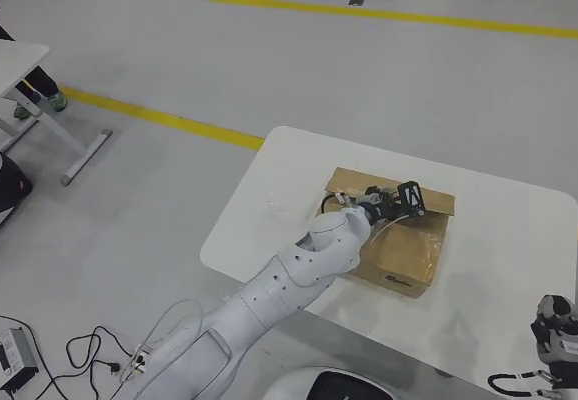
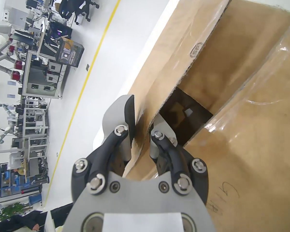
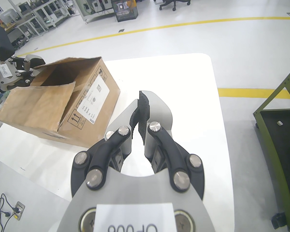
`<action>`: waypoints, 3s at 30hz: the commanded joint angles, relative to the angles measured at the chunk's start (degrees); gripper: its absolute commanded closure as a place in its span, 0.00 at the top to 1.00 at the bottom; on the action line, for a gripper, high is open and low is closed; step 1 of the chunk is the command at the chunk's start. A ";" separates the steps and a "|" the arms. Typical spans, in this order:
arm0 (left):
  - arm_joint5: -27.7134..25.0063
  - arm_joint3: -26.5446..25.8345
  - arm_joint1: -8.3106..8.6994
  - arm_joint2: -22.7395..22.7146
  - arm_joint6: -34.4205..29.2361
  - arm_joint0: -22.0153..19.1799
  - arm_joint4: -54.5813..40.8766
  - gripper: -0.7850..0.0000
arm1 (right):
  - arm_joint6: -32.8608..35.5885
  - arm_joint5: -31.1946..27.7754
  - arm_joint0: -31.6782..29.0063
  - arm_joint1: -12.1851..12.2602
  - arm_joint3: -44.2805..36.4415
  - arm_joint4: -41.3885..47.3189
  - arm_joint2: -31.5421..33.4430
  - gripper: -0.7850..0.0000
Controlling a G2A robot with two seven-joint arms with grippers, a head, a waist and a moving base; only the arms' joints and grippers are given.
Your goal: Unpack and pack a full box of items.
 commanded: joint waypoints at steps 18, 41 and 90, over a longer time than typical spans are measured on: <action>-5.69 -17.27 -0.02 -2.35 -11.91 6.39 -4.46 0.00 | -0.21 -0.79 -1.27 0.03 -1.76 2.41 1.72 0.00; 15.78 9.31 -5.29 2.26 -0.31 -7.84 -1.67 1.00 | -0.56 -0.58 -2.72 0.01 -2.27 2.78 2.79 0.00; 28.88 38.64 -16.06 3.14 9.91 -22.01 -11.11 1.00 | -1.29 -5.47 -3.66 -0.22 -3.22 10.58 3.52 0.19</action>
